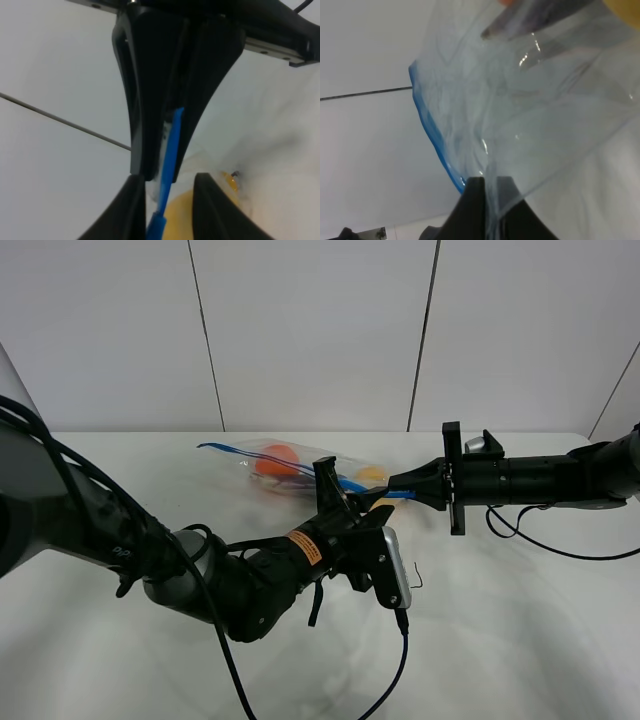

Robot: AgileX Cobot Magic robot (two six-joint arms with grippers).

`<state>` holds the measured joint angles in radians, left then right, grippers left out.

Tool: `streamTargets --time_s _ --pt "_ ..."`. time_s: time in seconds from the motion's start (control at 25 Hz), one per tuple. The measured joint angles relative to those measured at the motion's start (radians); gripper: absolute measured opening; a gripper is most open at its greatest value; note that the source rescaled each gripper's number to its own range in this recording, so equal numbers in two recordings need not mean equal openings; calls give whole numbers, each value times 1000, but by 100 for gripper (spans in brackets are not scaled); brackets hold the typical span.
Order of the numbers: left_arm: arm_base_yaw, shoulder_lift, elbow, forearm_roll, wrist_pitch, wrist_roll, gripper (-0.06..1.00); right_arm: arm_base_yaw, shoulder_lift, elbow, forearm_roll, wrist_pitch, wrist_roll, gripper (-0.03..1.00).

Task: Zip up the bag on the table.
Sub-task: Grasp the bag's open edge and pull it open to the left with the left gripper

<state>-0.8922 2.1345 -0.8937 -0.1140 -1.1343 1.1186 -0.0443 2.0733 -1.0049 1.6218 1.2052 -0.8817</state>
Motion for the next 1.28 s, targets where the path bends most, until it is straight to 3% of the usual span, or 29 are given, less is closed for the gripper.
streamTargets --time_s 0.44,0.72,1.28 --pt "0 0 0 0 -19 -1 22 0 0 0 0 0 0 0" --pt "0 0 0 -11 -24 -1 1 0 0 0 1 0 0 0" --pt "6 0 26 -115 -74 -1 0 1 0 0 9 0 1 0"
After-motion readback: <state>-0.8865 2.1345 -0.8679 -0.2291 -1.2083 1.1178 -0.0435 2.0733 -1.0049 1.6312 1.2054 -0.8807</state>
